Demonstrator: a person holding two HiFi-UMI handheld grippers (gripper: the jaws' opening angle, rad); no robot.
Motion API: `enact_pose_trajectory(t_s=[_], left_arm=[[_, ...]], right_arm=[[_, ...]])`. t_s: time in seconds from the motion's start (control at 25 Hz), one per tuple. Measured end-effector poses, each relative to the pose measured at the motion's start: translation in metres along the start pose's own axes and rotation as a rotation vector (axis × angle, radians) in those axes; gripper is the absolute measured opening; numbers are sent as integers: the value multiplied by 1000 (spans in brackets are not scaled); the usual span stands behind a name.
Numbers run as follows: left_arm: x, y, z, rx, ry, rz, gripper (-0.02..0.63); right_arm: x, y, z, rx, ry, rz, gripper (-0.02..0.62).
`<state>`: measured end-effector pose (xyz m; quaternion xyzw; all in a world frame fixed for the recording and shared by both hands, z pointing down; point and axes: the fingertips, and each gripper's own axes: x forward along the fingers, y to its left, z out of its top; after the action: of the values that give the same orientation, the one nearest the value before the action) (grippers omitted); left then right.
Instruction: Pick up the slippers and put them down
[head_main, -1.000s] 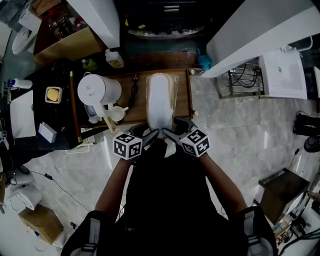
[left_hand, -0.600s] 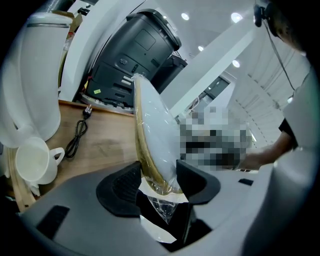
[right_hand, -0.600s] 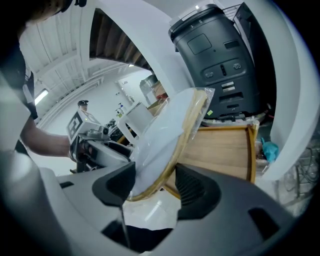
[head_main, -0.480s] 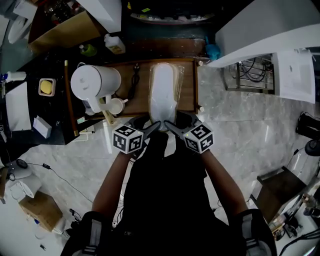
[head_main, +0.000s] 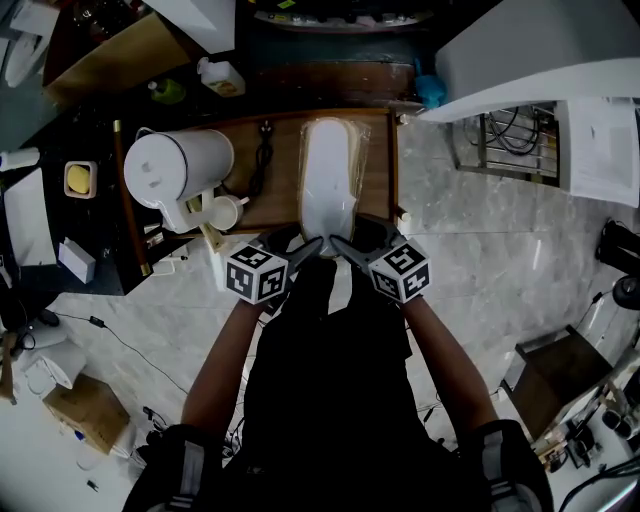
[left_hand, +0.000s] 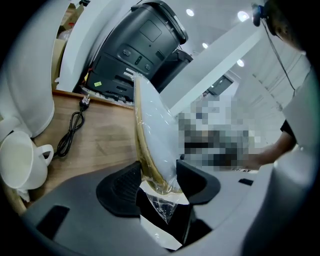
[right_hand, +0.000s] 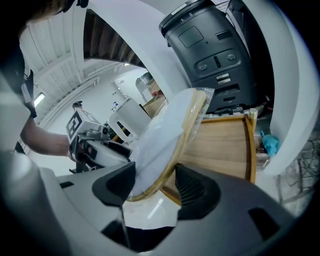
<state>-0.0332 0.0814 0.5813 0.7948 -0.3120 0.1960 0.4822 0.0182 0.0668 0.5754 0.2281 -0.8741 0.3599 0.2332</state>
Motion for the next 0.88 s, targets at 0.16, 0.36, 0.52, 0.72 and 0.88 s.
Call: enact_pose_trajectory(t_s=[0.16, 0.36, 0.52, 0.72, 0.88], left_arm=[[8, 6, 0, -13, 7, 9, 225], [16, 14, -2, -24, 16, 20, 225], [21, 20, -2, -28, 22, 28, 225], [29, 29, -5, -44, 35, 36, 225], [35, 36, -5, -72, 34, 41, 225]], right_arm=[[5, -9, -3, 6, 7, 5, 255], [12, -18, -7, 19, 15, 13, 255], [18, -24, -9, 32, 21, 14, 255], [26, -32, -13, 31, 39, 9, 255], [32, -38, -13, 29, 54, 13, 255]])
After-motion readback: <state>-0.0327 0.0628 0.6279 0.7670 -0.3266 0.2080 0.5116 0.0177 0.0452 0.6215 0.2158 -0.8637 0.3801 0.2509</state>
